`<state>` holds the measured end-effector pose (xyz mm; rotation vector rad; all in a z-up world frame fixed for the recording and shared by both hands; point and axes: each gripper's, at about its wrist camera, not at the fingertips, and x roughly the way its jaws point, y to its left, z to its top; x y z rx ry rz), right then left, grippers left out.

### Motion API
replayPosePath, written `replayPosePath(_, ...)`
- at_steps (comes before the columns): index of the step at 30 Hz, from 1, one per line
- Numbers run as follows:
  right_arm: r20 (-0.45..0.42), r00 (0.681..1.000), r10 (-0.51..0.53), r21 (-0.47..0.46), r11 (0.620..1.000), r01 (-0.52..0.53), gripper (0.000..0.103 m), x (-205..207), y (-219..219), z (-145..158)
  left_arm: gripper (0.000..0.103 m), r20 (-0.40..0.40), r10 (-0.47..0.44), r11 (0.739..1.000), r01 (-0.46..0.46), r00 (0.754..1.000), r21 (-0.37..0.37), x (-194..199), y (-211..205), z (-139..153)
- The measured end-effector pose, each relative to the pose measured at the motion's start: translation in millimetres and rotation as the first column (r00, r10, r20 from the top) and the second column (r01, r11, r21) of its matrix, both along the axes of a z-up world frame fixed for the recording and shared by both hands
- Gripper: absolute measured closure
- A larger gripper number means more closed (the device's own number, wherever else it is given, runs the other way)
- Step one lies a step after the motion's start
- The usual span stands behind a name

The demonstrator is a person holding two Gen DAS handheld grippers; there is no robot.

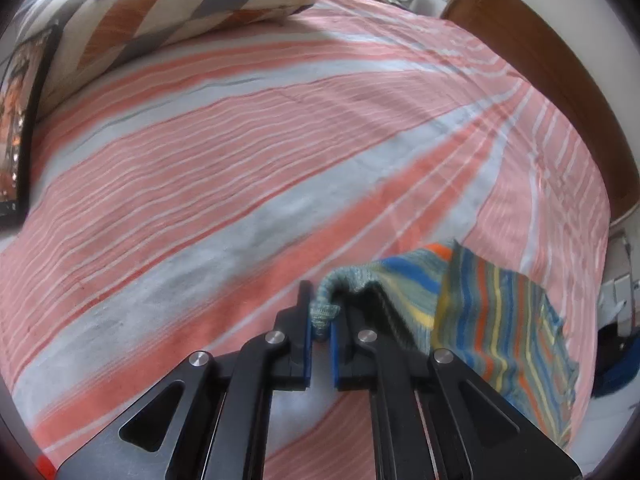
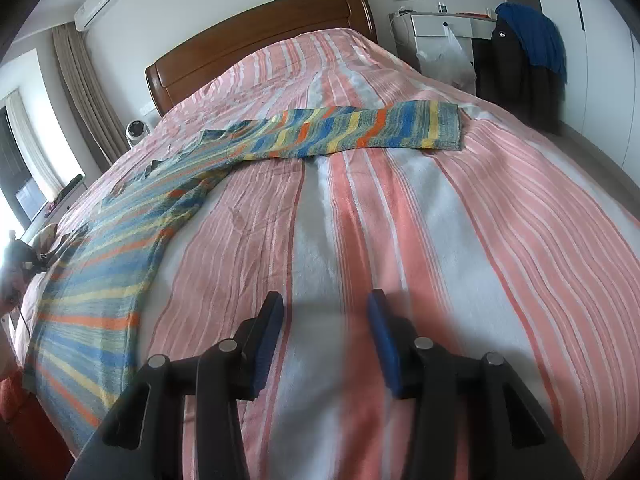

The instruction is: Fold small clothes

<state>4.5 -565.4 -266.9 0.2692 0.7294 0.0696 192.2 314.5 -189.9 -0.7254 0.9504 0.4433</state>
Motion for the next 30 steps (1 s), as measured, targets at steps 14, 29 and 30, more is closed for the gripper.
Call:
replayPosePath(14, 0.002, 1.0, 0.0, -0.004, 1.0, 0.0, 0.059, 0.3, -0.1, -0.5, 0.097, -0.012, -0.034, 0.999, 0.034, 0.999, 0.002, -2.6, 17.3, -6.4)
replayPosePath(29, 0.005, 1.0, 0.0, -0.007, 1.0, 0.0, 0.058, 0.9, 0.2, -0.8, 0.067, -0.054, -0.121, 0.979, 0.128, 0.991, 0.157, -54.7, 18.2, 21.3)
replayPosePath(30, 0.005, 1.0, 0.0, -0.008, 1.0, 0.0, 0.058, 1.3, 0.0, -0.6, 0.057, -0.049, -0.148, 0.971, 0.155, 0.988, 0.182, -63.1, 8.2, 26.7)
